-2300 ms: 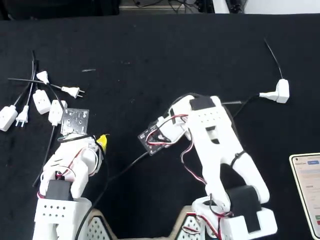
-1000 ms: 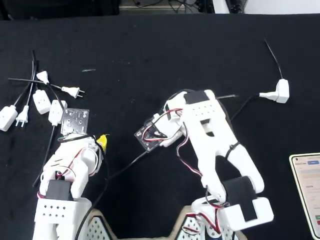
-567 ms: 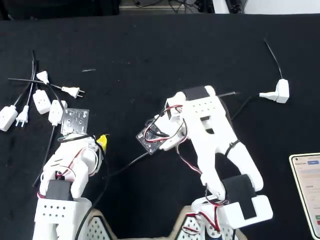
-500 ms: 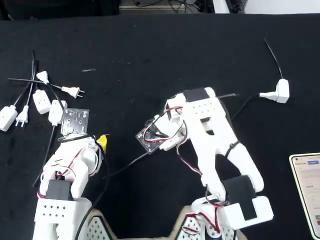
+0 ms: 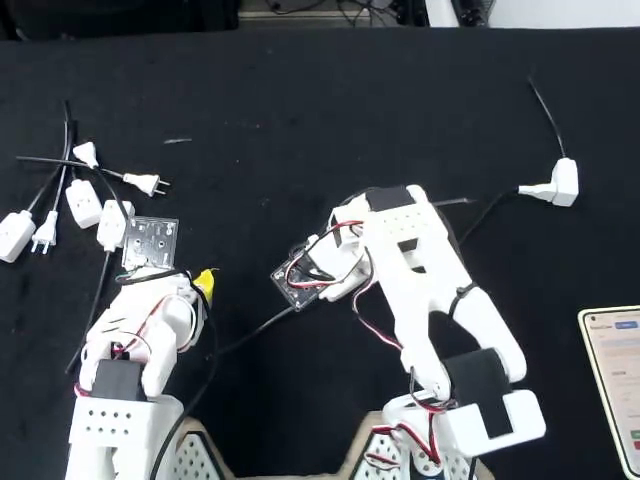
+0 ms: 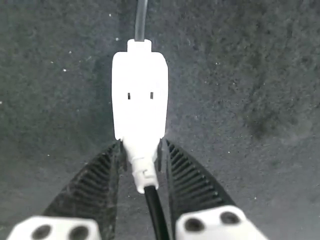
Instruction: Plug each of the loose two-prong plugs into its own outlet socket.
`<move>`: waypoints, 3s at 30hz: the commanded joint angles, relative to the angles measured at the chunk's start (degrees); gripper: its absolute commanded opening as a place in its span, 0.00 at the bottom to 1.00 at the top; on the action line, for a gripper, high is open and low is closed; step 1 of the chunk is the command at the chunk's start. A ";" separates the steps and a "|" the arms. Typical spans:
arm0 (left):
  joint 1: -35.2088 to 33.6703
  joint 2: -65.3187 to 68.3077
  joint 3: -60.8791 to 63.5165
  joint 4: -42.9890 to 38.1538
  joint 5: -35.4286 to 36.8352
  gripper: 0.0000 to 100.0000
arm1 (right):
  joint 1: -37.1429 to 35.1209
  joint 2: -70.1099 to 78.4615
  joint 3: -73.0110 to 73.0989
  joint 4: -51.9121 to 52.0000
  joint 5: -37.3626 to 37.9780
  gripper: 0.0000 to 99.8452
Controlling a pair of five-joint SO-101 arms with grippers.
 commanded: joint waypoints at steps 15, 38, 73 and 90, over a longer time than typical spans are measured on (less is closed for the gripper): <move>0.13 -0.18 -1.19 0.26 -0.70 0.19 | -0.97 5.67 -1.36 -0.70 -6.42 0.01; 0.04 -0.35 -1.19 0.26 -0.70 0.19 | -5.63 -5.93 0.57 9.23 -10.64 0.22; 0.04 -0.44 -1.27 0.88 -0.70 0.19 | 6.07 -0.40 -10.24 18.11 -21.89 0.01; 0.57 -0.44 -1.27 0.88 -0.70 0.19 | 34.55 10.24 -22.90 -4.92 -81.14 0.01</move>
